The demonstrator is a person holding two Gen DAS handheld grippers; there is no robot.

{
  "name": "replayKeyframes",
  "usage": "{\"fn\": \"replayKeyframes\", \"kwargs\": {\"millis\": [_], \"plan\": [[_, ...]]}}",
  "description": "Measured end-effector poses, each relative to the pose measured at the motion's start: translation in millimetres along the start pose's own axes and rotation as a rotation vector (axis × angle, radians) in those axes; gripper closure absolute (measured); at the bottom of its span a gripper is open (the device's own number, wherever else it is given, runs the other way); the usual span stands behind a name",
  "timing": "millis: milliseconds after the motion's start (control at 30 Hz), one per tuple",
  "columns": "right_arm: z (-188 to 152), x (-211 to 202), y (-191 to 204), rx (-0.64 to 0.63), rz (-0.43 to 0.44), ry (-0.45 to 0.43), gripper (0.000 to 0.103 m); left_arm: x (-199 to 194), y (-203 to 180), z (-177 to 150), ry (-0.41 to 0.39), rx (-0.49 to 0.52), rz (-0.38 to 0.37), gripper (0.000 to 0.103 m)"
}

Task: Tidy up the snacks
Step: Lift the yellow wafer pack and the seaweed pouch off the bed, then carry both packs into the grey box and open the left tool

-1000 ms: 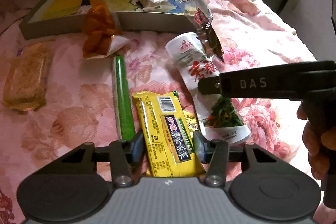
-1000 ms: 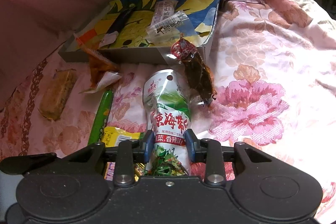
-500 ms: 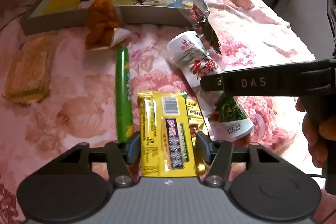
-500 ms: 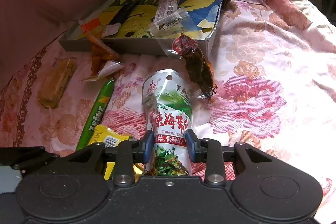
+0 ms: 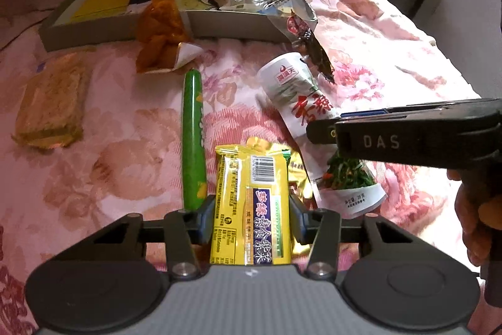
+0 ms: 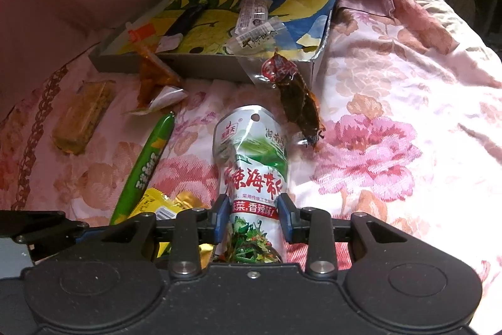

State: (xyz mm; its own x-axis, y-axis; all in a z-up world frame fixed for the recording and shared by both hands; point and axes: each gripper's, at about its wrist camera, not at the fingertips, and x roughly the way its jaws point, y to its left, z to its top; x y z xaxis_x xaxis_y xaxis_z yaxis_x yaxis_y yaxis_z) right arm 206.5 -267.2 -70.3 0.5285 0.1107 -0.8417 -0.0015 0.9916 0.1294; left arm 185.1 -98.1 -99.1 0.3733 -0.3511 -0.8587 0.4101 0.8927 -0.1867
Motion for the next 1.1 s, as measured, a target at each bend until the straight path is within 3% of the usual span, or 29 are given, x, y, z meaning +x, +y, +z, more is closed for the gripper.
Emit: {"fn": "replayKeyframes", "kwargs": {"millis": [633, 900, 1100], "plan": [[-32, -50, 6, 0.076, 0.035, -0.079, 0.068, -53, 6, -37, -0.081, -0.057, -0.025, 0.052], [-33, -73, 11, 0.09, 0.077, -0.201, 0.068, -73, 7, -34, -0.188, -0.066, -0.035, 0.052], [-26, -85, 6, 0.122, 0.095, -0.328, 0.068, -83, 10, -12, -0.253, -0.081, -0.028, 0.052]]}}
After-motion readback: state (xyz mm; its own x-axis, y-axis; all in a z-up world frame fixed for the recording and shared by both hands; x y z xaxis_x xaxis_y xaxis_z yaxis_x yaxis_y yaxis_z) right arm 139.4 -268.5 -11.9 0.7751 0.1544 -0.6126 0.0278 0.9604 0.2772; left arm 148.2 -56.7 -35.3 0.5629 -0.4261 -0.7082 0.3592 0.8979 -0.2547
